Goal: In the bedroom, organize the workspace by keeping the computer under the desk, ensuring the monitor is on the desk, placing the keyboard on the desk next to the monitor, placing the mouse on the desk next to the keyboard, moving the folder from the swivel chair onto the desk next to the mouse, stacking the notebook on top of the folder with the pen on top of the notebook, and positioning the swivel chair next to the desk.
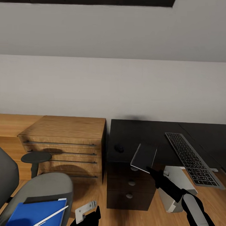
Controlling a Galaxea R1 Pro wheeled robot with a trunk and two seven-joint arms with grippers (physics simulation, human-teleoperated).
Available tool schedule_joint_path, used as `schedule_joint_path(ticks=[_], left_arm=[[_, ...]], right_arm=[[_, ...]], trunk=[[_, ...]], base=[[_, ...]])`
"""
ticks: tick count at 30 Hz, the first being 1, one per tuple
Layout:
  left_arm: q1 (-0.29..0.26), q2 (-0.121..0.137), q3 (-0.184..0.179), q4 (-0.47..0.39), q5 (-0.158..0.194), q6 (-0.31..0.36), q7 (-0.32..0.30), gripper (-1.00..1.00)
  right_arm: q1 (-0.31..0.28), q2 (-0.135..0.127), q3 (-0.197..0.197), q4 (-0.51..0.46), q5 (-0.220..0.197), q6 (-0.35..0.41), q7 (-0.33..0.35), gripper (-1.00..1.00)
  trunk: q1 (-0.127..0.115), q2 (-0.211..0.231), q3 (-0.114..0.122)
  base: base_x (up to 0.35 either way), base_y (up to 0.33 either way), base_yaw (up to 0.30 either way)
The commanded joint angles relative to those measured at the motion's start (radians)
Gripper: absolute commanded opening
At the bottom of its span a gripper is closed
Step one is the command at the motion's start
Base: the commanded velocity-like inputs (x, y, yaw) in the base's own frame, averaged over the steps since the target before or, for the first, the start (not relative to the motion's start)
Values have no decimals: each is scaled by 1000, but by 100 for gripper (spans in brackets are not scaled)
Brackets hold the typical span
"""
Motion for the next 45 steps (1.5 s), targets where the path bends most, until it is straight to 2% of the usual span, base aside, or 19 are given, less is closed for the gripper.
schedule_joint_path(ticks=[1,24,25,45], left_arm=[[0,0,0,-2,2,6,5,100],[0,0,1,-2,2,6,5,100],[0,0,1,-2,2,6,5,100],[-1,0,1,-1,1,6,5,100]], right_arm=[[-1,0,-2,0,-2,7,3,-100],[-1,0,-3,0,-2,8,0,-100],[-1,0,-3,0,-2,8,0,100],[-1,0,-3,0,-2,5,1,100]], trunk=[[0,0,-1],[0,0,-1],[0,0,-1],[0,0,-1]], base=[[0,0,0],[0,0,0],[0,0,0],[0,0,0]])
